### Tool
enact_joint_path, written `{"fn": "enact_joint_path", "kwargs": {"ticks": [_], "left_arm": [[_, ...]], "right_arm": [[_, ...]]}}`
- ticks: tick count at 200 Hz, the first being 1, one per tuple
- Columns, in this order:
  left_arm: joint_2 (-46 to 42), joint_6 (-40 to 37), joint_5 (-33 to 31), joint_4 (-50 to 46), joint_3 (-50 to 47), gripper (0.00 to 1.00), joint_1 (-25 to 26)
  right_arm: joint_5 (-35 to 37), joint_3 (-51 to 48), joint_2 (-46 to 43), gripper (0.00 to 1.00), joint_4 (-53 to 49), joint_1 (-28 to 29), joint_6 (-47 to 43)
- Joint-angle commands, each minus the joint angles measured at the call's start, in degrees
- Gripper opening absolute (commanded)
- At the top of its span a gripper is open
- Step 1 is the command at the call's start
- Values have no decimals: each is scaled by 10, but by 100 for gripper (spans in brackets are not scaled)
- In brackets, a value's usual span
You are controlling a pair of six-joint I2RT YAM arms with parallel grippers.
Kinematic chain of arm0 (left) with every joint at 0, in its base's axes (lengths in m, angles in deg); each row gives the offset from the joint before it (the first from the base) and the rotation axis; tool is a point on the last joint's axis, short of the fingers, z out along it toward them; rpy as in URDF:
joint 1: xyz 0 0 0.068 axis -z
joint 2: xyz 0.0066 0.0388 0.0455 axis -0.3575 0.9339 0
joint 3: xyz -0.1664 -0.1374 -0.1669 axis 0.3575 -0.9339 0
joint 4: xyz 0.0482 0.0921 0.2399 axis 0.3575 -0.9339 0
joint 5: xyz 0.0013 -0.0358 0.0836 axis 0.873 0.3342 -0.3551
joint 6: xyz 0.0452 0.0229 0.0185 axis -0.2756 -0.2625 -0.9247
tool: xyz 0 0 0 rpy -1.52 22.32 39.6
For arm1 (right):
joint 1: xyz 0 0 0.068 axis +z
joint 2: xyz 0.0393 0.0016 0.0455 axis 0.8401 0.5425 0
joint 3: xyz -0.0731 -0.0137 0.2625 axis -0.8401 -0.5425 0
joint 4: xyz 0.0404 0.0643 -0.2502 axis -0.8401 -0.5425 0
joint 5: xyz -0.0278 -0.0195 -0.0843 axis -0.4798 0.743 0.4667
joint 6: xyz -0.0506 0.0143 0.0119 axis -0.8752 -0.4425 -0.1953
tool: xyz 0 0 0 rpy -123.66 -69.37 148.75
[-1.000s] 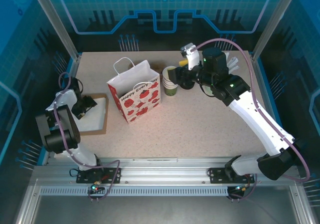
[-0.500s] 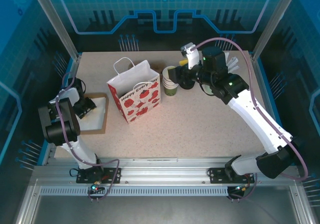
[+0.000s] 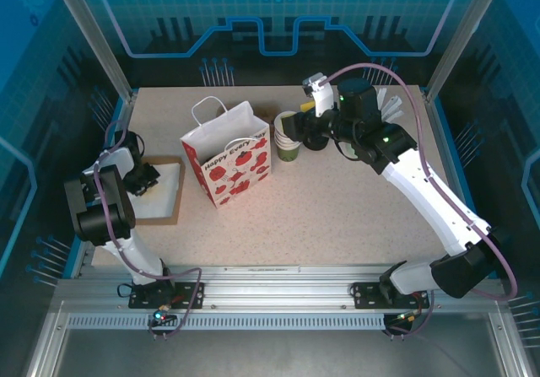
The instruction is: Pack the takeout coffee
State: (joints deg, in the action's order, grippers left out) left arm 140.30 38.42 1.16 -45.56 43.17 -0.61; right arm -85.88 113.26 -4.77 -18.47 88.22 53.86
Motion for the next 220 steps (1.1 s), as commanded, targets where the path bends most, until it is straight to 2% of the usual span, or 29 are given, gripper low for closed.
{"fn": "enact_joint_path", "kwargs": {"ticks": [1,40,75,83,99,104,119,139,174,220], "left_arm": [[-19,-3,3,2,-1,15,4],[-32,-6,1,2,-3,0,4],[-75,-1,-6,6,-9,0,4],[-86,1,-15,10,-13,10,4],[-86,3,-17,14,-13,39,4],[-79,4,-16,13,-11,45,4],[-51,4,-11,7,0,57,6],[-21,4,-12,9,7,67,12],[16,-1,-14,14,9,71,13],[12,-2,-11,21,-3,56,13]], "right_arm": [[-11,2,4,71,10,-6,7],[-12,3,6,71,10,-6,7],[-11,2,6,71,10,-6,7],[-10,3,7,71,9,-7,6],[-11,2,9,71,11,-7,7],[-11,2,9,71,12,-6,7],[-14,4,14,71,11,-6,7],[-12,5,15,71,9,-6,6],[-6,3,13,71,8,-6,3],[-7,3,19,71,7,-7,3]]}}
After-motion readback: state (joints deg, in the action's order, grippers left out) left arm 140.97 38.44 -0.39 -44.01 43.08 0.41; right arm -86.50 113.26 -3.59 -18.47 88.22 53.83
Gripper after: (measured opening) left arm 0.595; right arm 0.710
